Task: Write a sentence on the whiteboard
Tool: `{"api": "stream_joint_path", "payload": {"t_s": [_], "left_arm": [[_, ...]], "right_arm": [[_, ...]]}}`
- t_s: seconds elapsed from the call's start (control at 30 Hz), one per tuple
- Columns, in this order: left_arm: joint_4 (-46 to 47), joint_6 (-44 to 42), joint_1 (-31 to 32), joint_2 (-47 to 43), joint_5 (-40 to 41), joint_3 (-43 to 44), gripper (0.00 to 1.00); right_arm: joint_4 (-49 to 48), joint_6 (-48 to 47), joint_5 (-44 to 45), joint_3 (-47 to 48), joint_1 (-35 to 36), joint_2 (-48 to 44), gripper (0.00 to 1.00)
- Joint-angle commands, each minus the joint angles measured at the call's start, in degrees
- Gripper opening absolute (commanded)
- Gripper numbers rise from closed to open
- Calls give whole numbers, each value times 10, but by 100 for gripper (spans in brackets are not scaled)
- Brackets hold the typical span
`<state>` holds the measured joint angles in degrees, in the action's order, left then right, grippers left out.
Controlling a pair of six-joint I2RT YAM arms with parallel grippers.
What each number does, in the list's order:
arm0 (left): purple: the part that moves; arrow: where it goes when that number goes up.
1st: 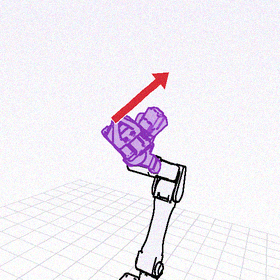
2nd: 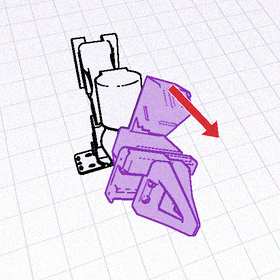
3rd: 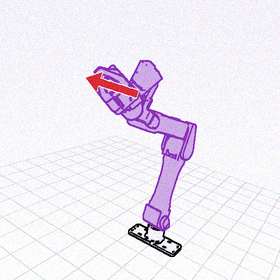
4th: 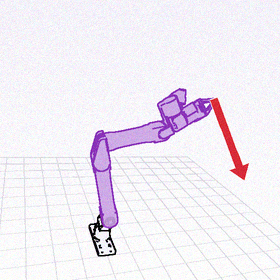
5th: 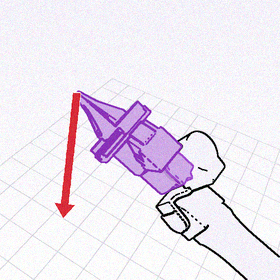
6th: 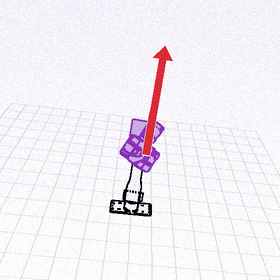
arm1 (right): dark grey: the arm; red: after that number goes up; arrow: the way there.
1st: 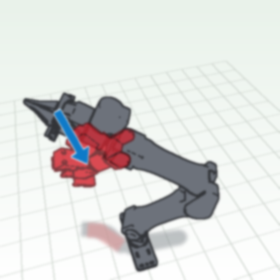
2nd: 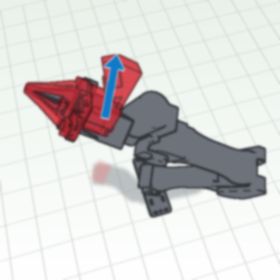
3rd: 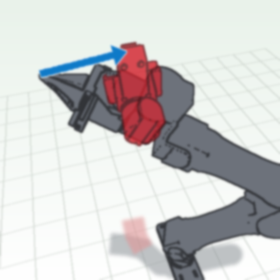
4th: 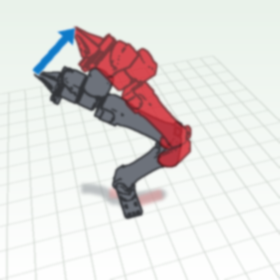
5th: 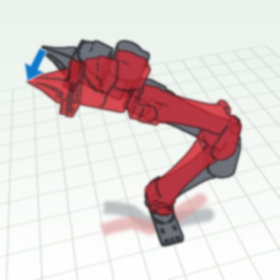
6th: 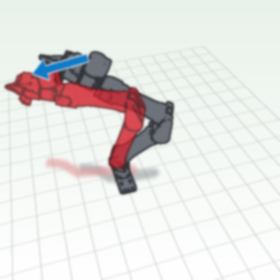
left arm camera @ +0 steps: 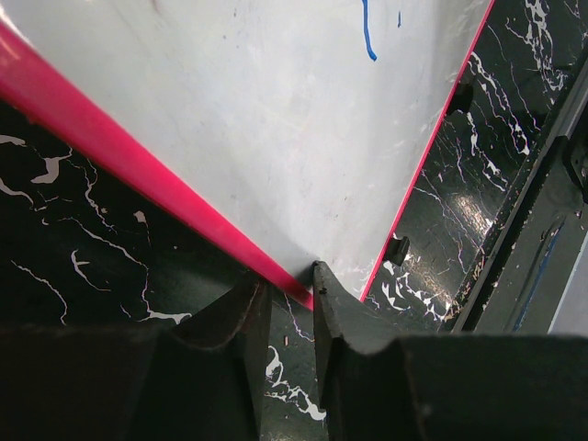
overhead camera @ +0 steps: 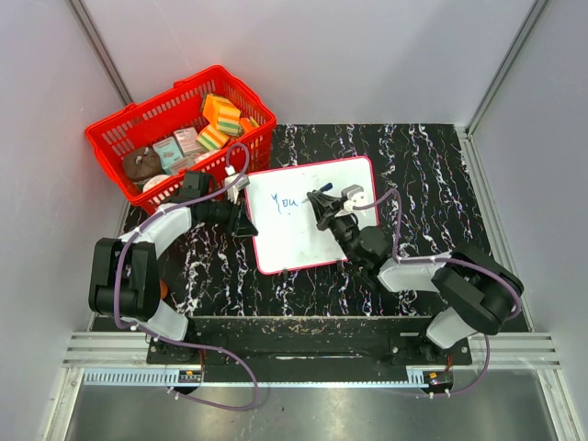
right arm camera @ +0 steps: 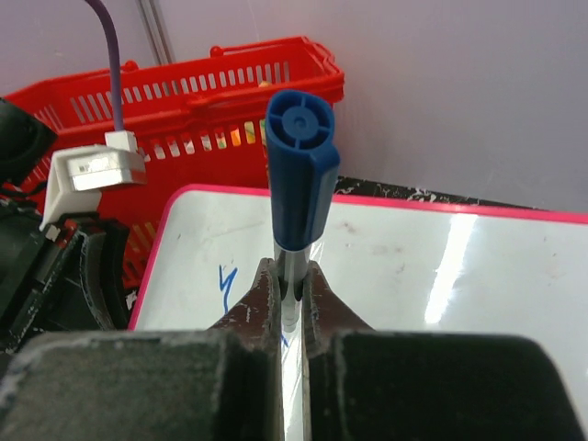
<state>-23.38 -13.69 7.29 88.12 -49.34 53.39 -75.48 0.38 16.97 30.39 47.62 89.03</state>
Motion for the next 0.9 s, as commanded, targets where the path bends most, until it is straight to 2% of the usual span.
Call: {"api": "stream_joint_path", "payload": {"t_s": [0.0,0.37,0.87], "left_arm": [[23,-27,6,-19,-1,5,0],[23,-27,6,-22,-1,4,0],[23,-27,7,-22,-2,5,0]], "right_arm": [[-17,-29,15,30,-9,-29,0],[39,-7,-12,74,-34,4,0],[25,8,-6,45,-34,15,0]]}}
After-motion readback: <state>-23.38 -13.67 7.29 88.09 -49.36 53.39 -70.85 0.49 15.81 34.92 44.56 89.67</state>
